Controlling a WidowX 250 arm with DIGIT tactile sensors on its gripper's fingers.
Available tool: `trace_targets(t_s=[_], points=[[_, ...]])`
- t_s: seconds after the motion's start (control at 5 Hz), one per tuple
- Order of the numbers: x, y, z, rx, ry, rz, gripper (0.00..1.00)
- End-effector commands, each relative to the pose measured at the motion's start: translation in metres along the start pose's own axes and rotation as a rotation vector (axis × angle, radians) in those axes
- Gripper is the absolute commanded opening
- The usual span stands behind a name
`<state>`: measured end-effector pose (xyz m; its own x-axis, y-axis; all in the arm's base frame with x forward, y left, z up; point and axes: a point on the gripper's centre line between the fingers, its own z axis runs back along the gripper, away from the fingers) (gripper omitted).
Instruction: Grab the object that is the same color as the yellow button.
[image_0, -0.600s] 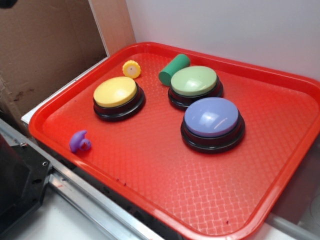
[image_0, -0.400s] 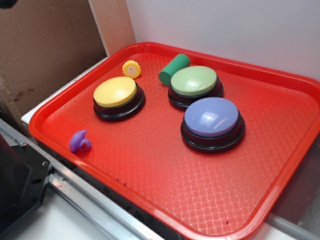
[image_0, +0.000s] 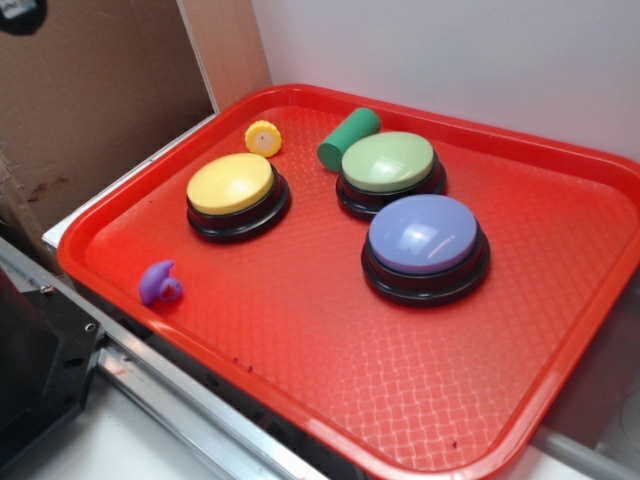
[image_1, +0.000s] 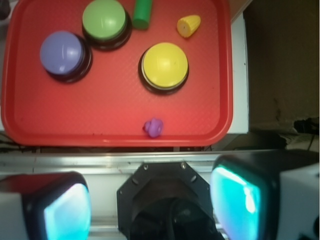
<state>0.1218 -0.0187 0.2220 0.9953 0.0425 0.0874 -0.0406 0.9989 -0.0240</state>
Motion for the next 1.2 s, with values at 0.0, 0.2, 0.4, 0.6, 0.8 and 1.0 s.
trace_targets(t_s=[0.0,0.2,0.4,0.6,0.8,1.0], points=[[0.036,0.017,-0.026,-0.001,-0.027,0.200,1.00],[0.070,0.037,-0.053,0.055,-0.071,0.398,1.00],[0.093,0.051,-0.073,0.065,-0.150,0.534,1.00],[0.117,0.069,-0.097,0.071,-0.173,0.717,1.00],[0.133,0.077,-0.114,0.061,-0.240,0.809,1.00],[0.150,0.079,-0.134,-0.003,-0.309,0.838,1.00]])
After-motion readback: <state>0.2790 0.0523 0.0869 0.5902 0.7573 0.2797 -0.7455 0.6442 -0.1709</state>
